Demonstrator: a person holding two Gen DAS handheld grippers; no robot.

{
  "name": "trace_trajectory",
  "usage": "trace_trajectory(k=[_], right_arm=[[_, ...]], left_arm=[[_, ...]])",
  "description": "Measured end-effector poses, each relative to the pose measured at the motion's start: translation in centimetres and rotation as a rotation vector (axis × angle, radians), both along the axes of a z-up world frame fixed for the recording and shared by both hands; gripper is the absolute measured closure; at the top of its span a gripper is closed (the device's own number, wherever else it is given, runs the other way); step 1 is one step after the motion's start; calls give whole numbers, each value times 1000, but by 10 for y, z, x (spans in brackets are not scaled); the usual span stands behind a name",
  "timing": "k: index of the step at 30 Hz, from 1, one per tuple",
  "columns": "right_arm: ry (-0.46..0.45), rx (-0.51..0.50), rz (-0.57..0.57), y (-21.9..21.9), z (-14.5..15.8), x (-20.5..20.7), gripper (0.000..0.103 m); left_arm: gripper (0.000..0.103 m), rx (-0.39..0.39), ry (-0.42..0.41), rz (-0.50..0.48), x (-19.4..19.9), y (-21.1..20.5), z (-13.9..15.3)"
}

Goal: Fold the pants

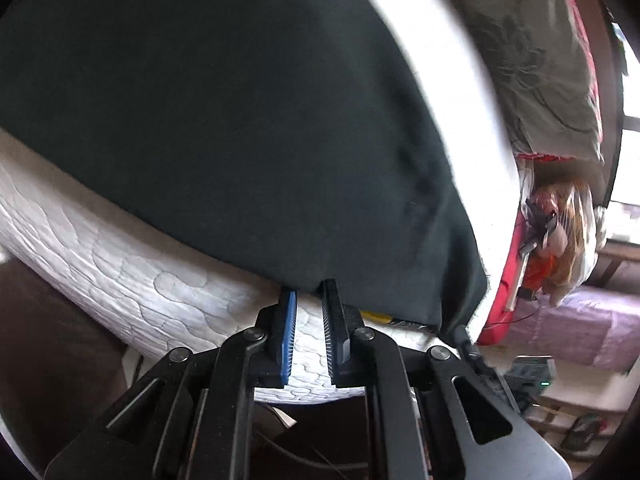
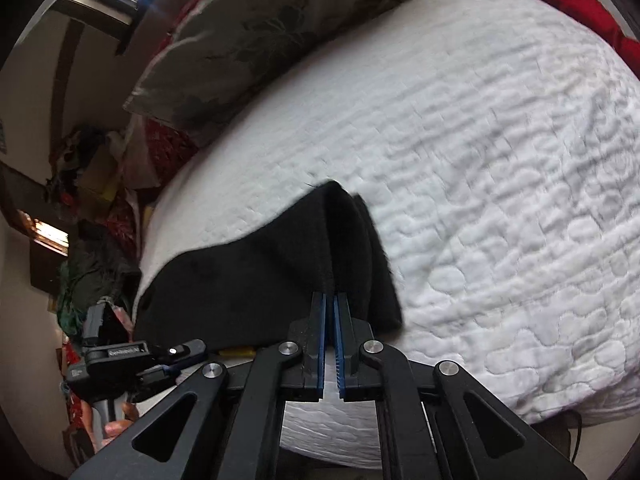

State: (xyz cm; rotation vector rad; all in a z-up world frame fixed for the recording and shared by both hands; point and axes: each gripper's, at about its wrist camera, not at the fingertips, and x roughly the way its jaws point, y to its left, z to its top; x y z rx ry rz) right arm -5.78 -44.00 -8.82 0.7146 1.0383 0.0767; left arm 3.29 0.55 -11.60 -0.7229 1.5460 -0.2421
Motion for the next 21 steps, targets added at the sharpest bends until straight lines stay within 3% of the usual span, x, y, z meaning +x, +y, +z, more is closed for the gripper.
trace_trajectory(k=[3, 7, 9, 10, 11, 16, 21], right_arm=[[49, 25, -40, -4, -19, -1, 99], [15, 52, -53, -13, -10, -8, 89], [-11, 42, -75, -24, -1, -10, 74], [-23, 46, -91, -28, 1, -10, 57], [-30, 53, -111, -33, 2, -10, 48], [-28, 99, -140, -46, -4, 1, 46], [-22, 118, -80, -20, -19, 28, 47]], left_arm=[[93, 0, -15, -4, -1, 1, 5], [92, 15, -51, -12, -2, -8, 16], [88, 21, -63, -25, -1, -17, 18], [82, 26, -66, -30, -2, -19, 17], [77, 25, -66, -34, -2, -23, 17], [74, 22, -50, -27, -1, -32, 10], [69, 21, -57, -3, 2, -39, 11]])
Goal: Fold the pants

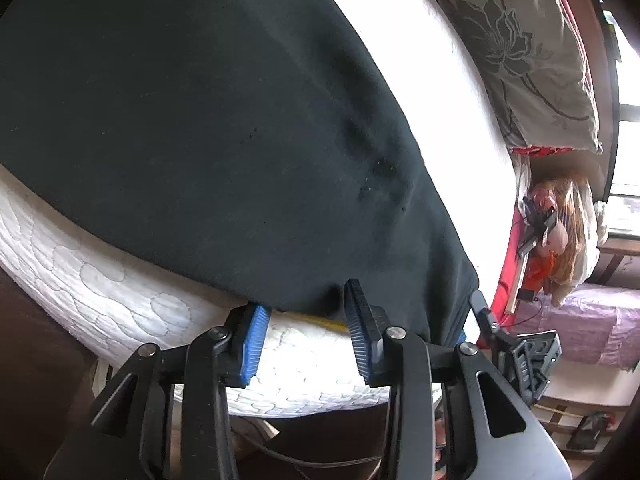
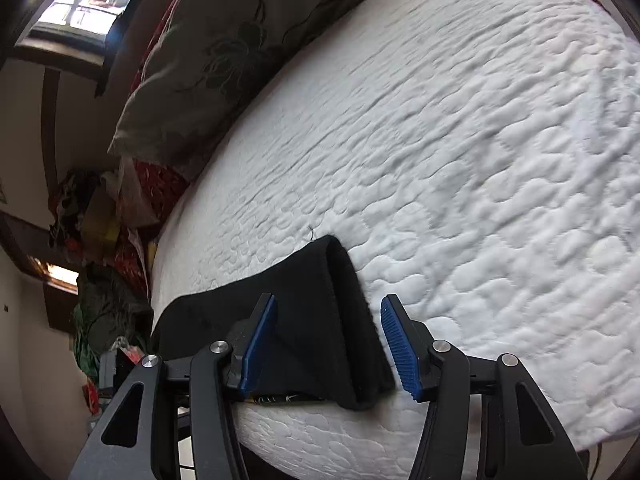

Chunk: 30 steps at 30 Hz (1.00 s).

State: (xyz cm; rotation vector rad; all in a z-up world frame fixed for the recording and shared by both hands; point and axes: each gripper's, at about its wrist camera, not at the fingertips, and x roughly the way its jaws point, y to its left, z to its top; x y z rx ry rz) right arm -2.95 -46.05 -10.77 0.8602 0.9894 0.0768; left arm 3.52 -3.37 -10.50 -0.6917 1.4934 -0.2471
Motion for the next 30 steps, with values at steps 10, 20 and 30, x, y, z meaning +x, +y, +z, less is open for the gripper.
trace_trajectory(k=[10, 20, 30], right_arm=[[-5, -18, 76, 11, -9, 25, 89], [48, -132, 81, -17, 2, 20, 89], [28, -13, -35, -53, 2, 0, 61]], left_arm=[[91, 32, 18, 27, 0, -2, 4], [92, 18, 45, -35, -7, -36, -6], [67, 33, -20, -72, -14, -58, 13]])
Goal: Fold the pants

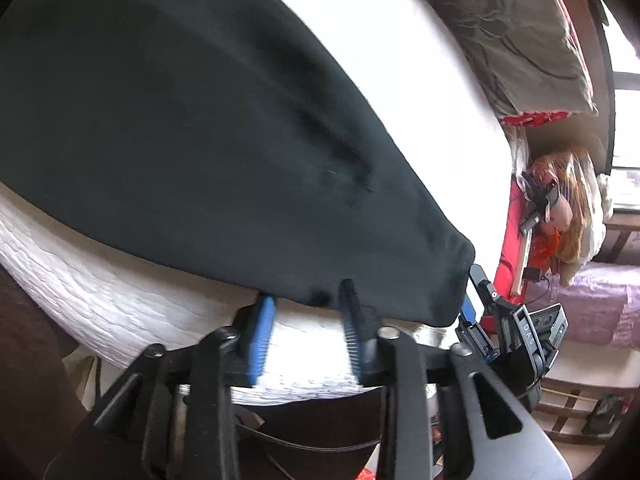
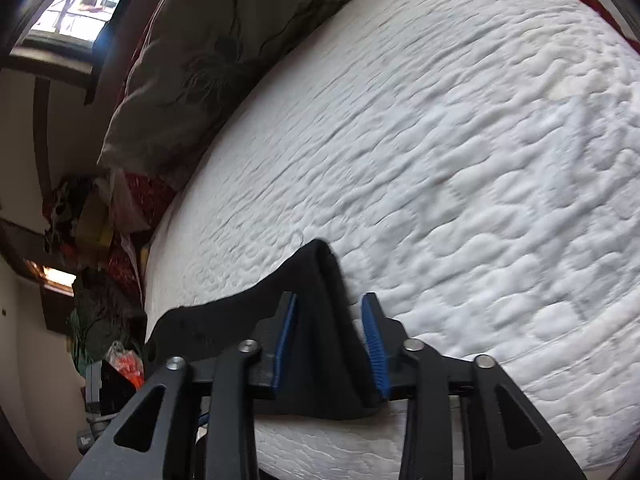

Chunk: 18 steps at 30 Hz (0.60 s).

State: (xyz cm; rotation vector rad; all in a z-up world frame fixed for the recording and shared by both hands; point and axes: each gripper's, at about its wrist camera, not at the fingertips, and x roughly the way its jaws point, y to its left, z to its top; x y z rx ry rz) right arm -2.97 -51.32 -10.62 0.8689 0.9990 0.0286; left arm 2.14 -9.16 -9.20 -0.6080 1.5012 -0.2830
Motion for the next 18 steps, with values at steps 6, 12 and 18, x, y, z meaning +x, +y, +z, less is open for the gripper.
trace_trajectory(k=[6, 12, 18], right_arm=[[-8, 35, -29, -24, -2, -11, 55], [0, 44, 30, -29, -8, -6, 55], [-9, 79, 48, -19, -8, 7, 48]], left_arm=[[49, 6, -11, -36, 0, -33, 4], [49, -88, 54, -95, -5, -77, -2], [49, -116, 109, -66, 1, -95, -16]])
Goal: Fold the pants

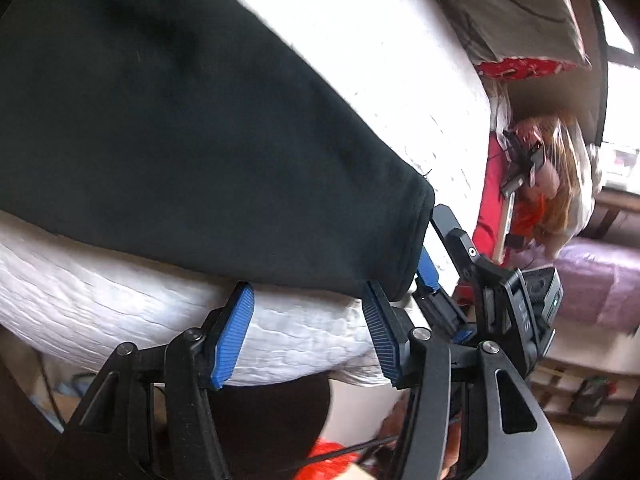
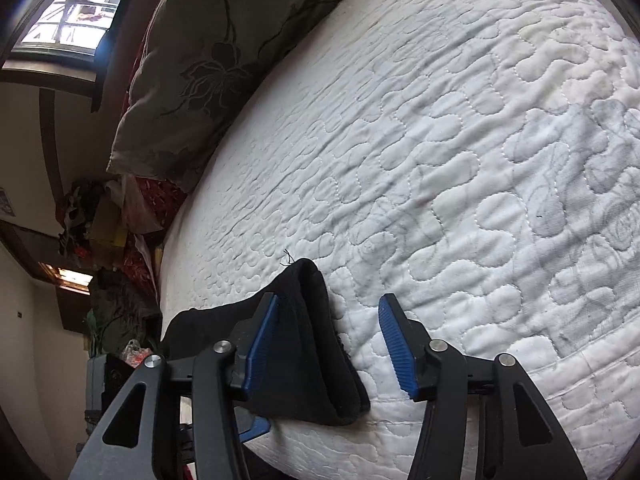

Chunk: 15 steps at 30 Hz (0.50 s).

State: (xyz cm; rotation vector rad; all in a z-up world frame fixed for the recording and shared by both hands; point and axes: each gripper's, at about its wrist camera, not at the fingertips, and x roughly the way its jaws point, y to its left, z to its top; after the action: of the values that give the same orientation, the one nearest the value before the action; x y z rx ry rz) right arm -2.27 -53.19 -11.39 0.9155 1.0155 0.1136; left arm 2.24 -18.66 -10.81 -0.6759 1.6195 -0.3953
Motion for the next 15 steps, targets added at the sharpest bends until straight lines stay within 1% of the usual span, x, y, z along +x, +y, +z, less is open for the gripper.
trace_trajectory(k=[2, 7, 9, 11, 12, 13, 14, 15], right_arm=[[-3, 16, 13, -1, 0, 2, 48], [-4, 98, 45, -4, -6, 17, 48], [7, 129, 66, -3, -11, 24, 48], [-1, 169, 97, -1, -13, 33, 48], [-2, 187, 110, 0, -15, 37, 50], [0, 200, 119, 0, -15, 40, 56], [3, 203, 123, 1, -16, 43, 62], [15, 189, 129, 1, -17, 45, 65]], left_arm=[[49, -6, 27, 12, -2, -4, -7], [50, -26, 36, 49, -6, -1, -9], [53, -47, 50, 72, -5, 4, -12], [59, -53, 62, 92, -4, 7, -14], [59, -52, 66, 98, -3, 3, -16], [62, -50, 67, 99, -2, 3, -15], [66, -49, 61, 98, -1, 1, -14], [68, -47, 52, 95, 2, -2, -13]])
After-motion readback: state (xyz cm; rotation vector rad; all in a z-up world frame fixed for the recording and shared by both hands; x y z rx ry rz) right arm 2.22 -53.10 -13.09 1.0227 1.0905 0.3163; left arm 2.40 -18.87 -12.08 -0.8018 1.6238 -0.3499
